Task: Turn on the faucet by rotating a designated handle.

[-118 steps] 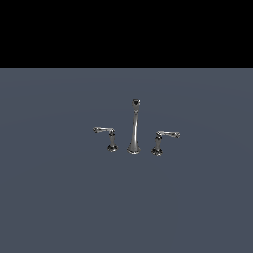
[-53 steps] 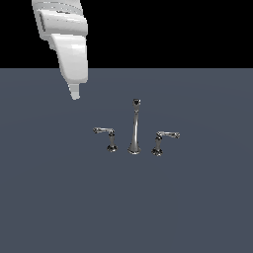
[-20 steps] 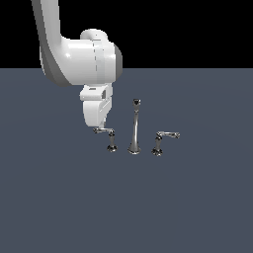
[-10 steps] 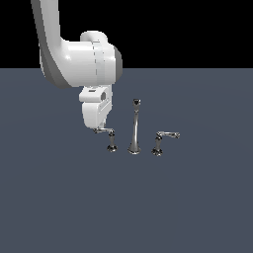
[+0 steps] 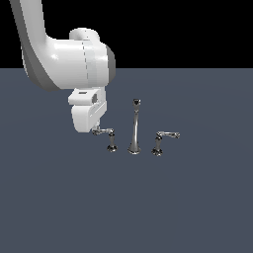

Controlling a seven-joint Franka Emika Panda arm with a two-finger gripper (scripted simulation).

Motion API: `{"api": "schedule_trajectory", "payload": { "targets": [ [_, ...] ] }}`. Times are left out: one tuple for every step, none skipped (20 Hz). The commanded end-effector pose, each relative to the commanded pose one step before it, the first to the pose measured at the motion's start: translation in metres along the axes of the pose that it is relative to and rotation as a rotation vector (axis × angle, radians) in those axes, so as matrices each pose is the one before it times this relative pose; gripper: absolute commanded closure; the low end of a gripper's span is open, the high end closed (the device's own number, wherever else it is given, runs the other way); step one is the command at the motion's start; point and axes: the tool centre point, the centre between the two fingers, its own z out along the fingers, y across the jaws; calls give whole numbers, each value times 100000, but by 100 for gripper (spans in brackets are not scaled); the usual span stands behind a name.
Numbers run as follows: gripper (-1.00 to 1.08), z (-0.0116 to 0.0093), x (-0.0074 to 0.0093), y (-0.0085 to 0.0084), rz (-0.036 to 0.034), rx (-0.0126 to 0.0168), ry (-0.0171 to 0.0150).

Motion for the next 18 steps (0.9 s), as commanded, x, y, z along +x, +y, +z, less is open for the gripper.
{"api": "schedule_trajectory", "payload": {
  "targets": [
    [108, -5, 4, 5, 23, -12, -36],
    [108, 4, 90, 316, -19, -58, 33],
    [108, -34, 104, 319, 0, 0, 0],
    [108, 19, 86, 319, -27, -81, 46],
    [108, 4, 92, 321, -19, -58, 33],
    [108, -34, 105, 323, 0, 0, 0],
    [108, 18, 87, 323, -28, -81, 46],
    [108, 3, 93, 325, -20, -58, 33],
    [108, 3, 93, 327, -20, -58, 32],
    [108, -33, 107, 329, 0, 0, 0],
    [108, 17, 89, 329, -28, -82, 46],
    [108, 2, 94, 331, -20, -58, 32],
    [108, -33, 108, 333, 0, 0, 0],
    [108, 16, 90, 333, -29, -82, 45],
    [108, 1, 95, 334, -21, -58, 31],
    [108, 1, 95, 335, -22, -58, 31],
    [108, 0, 95, 336, -23, -58, 30],
    [108, 0, 0, 0, 0, 0, 0]
  ]
}}
